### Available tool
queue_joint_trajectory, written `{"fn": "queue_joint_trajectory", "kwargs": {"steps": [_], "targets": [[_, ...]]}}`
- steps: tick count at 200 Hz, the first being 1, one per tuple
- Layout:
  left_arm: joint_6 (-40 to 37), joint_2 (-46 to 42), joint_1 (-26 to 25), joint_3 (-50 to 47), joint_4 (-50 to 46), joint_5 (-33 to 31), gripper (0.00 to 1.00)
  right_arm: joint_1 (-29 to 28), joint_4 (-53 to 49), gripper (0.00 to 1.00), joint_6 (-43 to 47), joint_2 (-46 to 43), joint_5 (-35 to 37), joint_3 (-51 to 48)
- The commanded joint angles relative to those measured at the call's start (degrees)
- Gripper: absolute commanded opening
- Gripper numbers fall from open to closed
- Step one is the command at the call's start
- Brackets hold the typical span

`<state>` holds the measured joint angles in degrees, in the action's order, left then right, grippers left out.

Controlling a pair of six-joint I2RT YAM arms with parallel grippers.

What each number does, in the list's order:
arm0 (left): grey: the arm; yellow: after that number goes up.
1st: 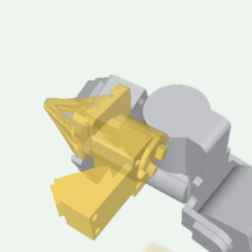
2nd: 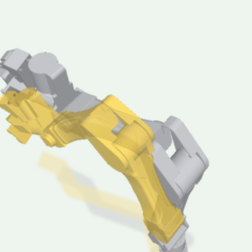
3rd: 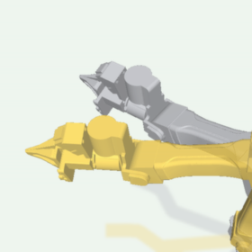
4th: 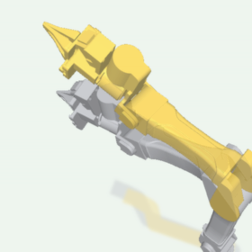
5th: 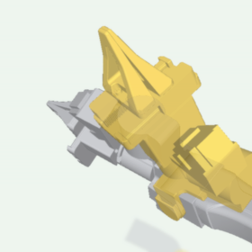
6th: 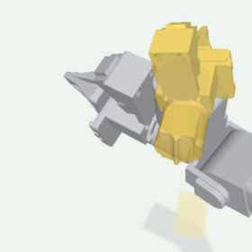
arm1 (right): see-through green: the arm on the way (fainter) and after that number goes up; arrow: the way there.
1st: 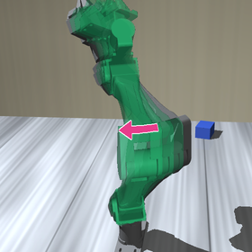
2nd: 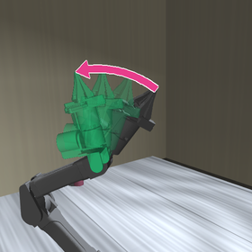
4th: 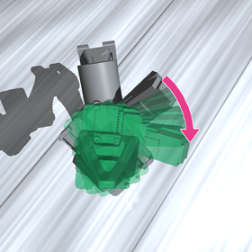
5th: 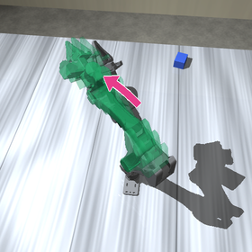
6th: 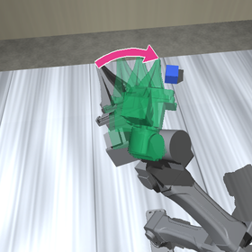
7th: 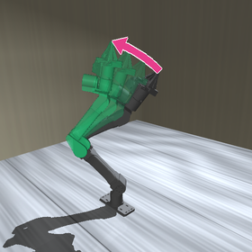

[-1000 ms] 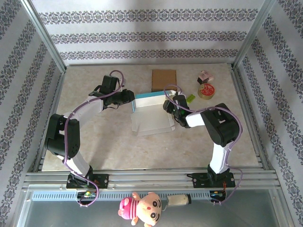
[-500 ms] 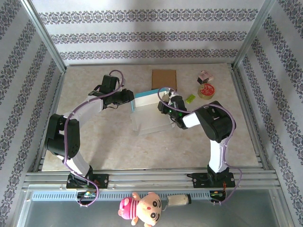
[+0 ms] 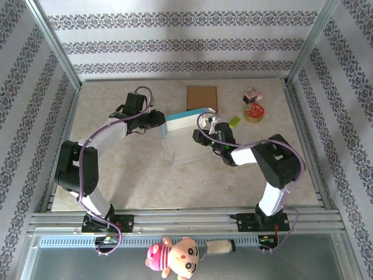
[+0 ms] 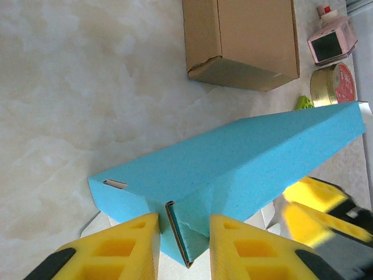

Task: Fold the paper box

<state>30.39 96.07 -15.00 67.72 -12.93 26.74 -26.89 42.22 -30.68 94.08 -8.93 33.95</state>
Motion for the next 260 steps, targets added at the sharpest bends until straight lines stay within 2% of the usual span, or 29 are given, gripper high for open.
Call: {"fn": "queue_joint_trajectory", "kwargs": {"steps": [1,31,39,45,53,59,70,90,134,146,166,195,228,260], "targets": [[-1.6,-0.3,-0.5,1.2,-1.9,0.0,0.26,1.0,-3.9,0.60,7.1,-7.1,4.7,-3.5],[-1.6,-0.2,-0.5,1.4,-2.1,0.2,0.26,4.4,-13.8,0.74,16.3,-15.0,10.8,-3.0],[-1.5,-0.2,-0.5,1.3,-1.9,0.3,0.26,5.7,-15.6,0.81,19.9,-14.9,10.6,-1.8],[-1.3,-0.2,-0.5,1.3,-1.6,0.3,0.26,6.5,-17.1,0.83,22.2,-14.1,10.6,0.0],[-1.2,-0.1,-0.5,1.3,-1.4,0.5,0.26,7.6,-19.9,0.84,21.0,-12.3,11.6,2.5],[-1.2,0.0,-0.5,1.4,-1.4,0.6,0.26,9.1,-21.1,0.83,20.6,-10.7,8.8,4.6],[-1.1,0.2,-0.5,1.6,-1.5,0.8,0.26,10.7,-22.4,0.79,20.5,-7.5,4.4,8.1],[-1.3,0.4,-0.5,1.7,-1.7,0.8,0.26,10.7,-24.9,0.72,18.2,-2.0,2.8,14.1],[-1.4,0.2,-0.5,2.3,-2.4,0.7,0.27,10.0,-23.6,0.57,16.8,8.1,-2.8,21.4],[-1.3,-0.1,-0.4,2.6,-2.6,0.4,0.28,9.9,-23.7,0.48,16.0,9.6,-3.7,22.7],[-1.2,-0.9,-0.4,2.9,-2.8,0.1,0.36,9.7,-24.4,0.31,13.5,10.5,-4.5,23.8],[-1.0,-1.2,-0.2,2.3,-1.9,-0.8,0.41,7.9,-25.7,0.25,12.0,8.6,-3.4,22.2],[-1.3,0.8,0.2,2.3,-1.4,0.3,0.59,6.1,-26.0,0.18,14.8,6.1,-1.5,19.8],[-0.5,1.6,0.4,1.8,-0.1,1.0,0.57,5.8,-26.6,0.14,14.9,5.2,-1.8,19.5]]}}
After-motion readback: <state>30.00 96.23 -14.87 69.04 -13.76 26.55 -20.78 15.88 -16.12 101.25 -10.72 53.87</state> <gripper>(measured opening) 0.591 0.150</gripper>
